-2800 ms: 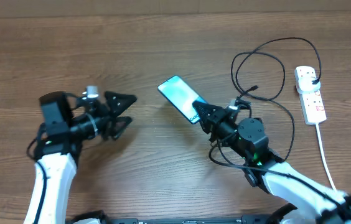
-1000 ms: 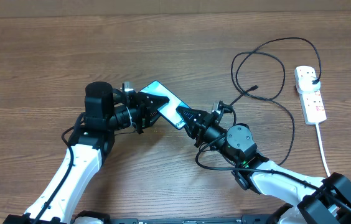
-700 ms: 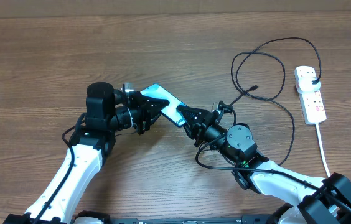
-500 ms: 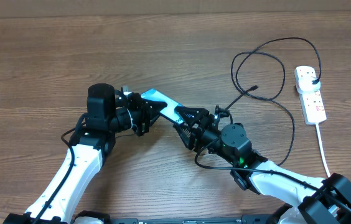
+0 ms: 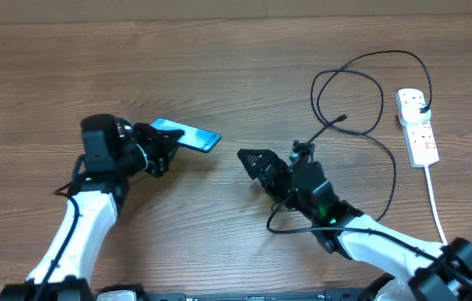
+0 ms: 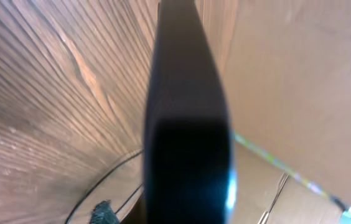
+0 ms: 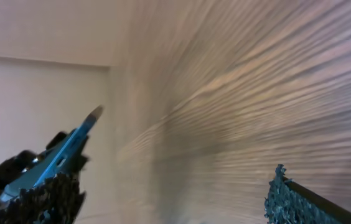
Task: Plug charger to phone and switch on socket
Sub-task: 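Release the phone from the right gripper and move it to the cable, then grasp the black USB-C cable near its plug with the right gripper, then bring the cable plug up under the phone's bottom port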
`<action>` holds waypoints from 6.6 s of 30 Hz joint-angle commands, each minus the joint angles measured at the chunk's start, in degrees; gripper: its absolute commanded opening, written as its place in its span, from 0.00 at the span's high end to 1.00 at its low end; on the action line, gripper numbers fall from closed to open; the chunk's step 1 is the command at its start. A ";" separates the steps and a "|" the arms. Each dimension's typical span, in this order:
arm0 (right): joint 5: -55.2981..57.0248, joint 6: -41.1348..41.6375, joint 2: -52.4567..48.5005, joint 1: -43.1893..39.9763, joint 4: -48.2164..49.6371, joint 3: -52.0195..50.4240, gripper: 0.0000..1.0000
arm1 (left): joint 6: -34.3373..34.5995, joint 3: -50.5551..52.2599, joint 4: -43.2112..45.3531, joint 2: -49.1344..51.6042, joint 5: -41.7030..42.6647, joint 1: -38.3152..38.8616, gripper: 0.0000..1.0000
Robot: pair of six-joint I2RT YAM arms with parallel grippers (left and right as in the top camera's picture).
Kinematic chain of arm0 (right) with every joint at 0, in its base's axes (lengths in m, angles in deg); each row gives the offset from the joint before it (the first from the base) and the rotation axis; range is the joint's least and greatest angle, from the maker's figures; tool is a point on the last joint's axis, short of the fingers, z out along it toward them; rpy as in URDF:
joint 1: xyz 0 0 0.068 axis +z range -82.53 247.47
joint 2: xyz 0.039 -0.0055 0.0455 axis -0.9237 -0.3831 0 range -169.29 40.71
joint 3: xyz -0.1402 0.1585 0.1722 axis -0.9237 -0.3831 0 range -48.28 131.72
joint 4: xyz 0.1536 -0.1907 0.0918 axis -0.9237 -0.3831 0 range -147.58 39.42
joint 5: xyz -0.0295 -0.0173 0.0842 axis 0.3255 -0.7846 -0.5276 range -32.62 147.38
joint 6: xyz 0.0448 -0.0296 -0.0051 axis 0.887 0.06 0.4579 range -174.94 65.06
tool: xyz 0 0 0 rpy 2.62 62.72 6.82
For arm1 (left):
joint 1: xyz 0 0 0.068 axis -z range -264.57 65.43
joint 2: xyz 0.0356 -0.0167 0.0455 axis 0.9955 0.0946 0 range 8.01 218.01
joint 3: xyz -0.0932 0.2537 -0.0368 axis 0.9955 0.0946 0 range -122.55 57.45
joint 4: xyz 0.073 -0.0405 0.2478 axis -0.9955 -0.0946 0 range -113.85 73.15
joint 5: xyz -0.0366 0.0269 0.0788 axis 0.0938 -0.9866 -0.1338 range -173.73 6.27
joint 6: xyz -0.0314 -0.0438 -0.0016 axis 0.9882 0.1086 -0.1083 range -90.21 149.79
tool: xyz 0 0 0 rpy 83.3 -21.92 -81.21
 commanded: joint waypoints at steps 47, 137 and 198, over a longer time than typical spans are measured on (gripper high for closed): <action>15.58 -26.51 -24.76 -23.06 -63.30 48.19 0.96 | -4.70 -11.13 5.11 19.39 21.79 3.67 0.96; 5.90 -39.71 -18.43 -12.96 -73.77 44.46 0.96 | -11.15 -11.13 12.59 19.41 29.79 3.37 0.96; -1.97 -44.57 13.77 3.85 -54.21 27.28 0.96 | -6.10 -29.81 31.43 36.00 49.16 9.90 0.96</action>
